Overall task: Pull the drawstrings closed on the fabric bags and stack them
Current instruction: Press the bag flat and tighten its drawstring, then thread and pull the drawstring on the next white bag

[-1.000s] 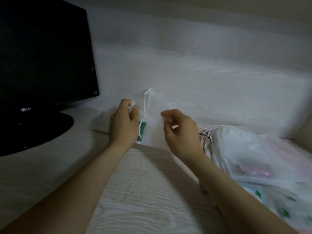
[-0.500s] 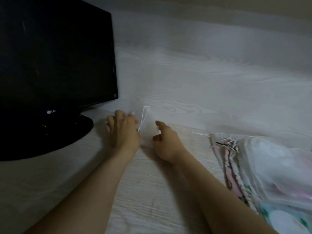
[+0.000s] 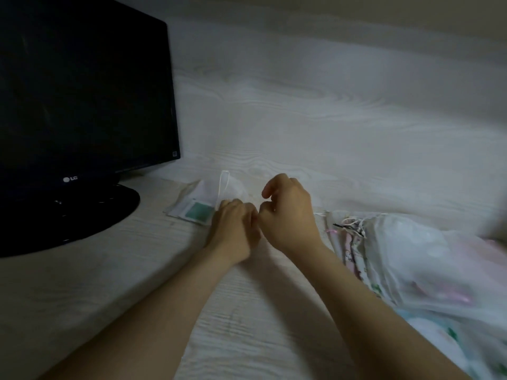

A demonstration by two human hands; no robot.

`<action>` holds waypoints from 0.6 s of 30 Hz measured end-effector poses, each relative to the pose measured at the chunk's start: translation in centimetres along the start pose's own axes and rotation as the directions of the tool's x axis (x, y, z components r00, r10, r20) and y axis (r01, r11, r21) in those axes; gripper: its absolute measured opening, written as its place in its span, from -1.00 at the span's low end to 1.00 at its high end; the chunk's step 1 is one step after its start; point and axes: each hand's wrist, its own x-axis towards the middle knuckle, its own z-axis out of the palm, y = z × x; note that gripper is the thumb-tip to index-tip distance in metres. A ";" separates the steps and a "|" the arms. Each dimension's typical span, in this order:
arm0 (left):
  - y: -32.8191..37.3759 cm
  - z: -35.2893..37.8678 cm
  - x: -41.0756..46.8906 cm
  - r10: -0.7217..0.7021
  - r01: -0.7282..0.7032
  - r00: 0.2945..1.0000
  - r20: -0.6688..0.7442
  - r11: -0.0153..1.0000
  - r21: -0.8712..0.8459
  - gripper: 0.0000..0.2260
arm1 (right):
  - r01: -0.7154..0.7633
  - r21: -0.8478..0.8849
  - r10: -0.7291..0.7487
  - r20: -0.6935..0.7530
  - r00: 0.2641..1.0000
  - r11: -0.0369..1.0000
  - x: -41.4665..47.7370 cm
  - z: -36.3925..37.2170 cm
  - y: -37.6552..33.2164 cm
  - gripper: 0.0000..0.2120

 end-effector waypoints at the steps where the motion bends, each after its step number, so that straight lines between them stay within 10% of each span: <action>1: 0.7 0.6 -0.2 0.025 -0.024 0.999 0.042 0.999 -0.024 -0.77 | 0.011 -0.051 -0.010 0.011 1.000 0.999 -0.4 -0.9 0.2 -0.81; 7: 4.4 2.5 -1.5 0.226 -0.186 0.940 0.255 0.967 -0.173 -0.89 | -0.021 -0.418 0.068 0.096 0.993 0.908 -3.1 -6.8 4.1 -0.78; 12: 6.0 3.0 -1.7 0.247 -0.267 0.908 0.337 0.964 0.011 -0.74 | -0.212 -0.770 0.294 -0.034 0.955 0.601 -5.5 -8.5 8.8 -0.76; 18: 5.5 3.3 -2.1 0.254 -0.289 0.897 0.361 0.956 0.046 -0.71 | -0.405 -0.679 0.514 -0.046 0.856 0.613 -5.7 -7.6 11.1 -0.33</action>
